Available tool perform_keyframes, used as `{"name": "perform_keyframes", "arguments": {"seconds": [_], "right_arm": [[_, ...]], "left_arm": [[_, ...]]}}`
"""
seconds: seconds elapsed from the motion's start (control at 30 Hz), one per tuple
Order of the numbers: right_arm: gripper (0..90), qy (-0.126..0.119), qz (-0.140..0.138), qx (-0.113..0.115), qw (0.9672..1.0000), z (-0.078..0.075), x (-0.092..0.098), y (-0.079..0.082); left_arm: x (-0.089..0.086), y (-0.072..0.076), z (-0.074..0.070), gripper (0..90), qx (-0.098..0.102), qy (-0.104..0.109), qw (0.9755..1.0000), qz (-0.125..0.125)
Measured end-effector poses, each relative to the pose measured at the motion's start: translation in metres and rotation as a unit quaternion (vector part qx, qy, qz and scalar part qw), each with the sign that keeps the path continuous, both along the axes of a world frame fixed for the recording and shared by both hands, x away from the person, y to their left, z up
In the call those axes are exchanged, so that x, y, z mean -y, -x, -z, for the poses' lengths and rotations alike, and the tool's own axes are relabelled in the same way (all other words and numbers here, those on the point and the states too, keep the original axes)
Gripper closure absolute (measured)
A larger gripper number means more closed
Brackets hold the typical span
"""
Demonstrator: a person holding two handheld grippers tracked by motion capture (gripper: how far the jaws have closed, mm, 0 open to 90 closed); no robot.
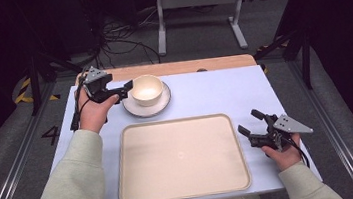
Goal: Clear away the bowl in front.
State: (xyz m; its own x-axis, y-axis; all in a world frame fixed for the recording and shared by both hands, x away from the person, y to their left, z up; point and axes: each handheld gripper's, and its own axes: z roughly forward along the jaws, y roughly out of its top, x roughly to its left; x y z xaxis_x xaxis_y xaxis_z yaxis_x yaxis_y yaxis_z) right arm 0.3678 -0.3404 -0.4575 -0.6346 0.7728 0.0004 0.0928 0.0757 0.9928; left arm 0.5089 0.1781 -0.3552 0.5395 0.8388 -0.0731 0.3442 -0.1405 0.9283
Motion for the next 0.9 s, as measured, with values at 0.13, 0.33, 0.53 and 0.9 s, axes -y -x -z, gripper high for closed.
{"name": "perform_keyframes", "arguments": {"seconds": [0.13,0.33,0.53,0.9], "right_arm": [[16.5,-0.002,0.0,0.001,1.0,0.0,0.0,0.0],[16.0,-0.002,0.0,0.005,1.0,0.0,0.001,0.001],[15.5,-0.005,0.0,0.007,1.0,0.0,0.001,0.002],[15.5,-0.007,0.003,0.006,1.0,0.0,0.001,0.001]], "left_arm": [[0.003,-0.005,-0.001,21.8,-0.008,0.011,0.9999,0.004],[0.005,-0.02,0.005,29.1,-0.062,-0.012,0.9979,-0.012],[0.002,-0.034,0.016,32.3,-0.12,-0.011,0.9921,-0.034],[0.008,-0.05,0.04,33.9,-0.186,0.005,0.982,-0.035]]}}
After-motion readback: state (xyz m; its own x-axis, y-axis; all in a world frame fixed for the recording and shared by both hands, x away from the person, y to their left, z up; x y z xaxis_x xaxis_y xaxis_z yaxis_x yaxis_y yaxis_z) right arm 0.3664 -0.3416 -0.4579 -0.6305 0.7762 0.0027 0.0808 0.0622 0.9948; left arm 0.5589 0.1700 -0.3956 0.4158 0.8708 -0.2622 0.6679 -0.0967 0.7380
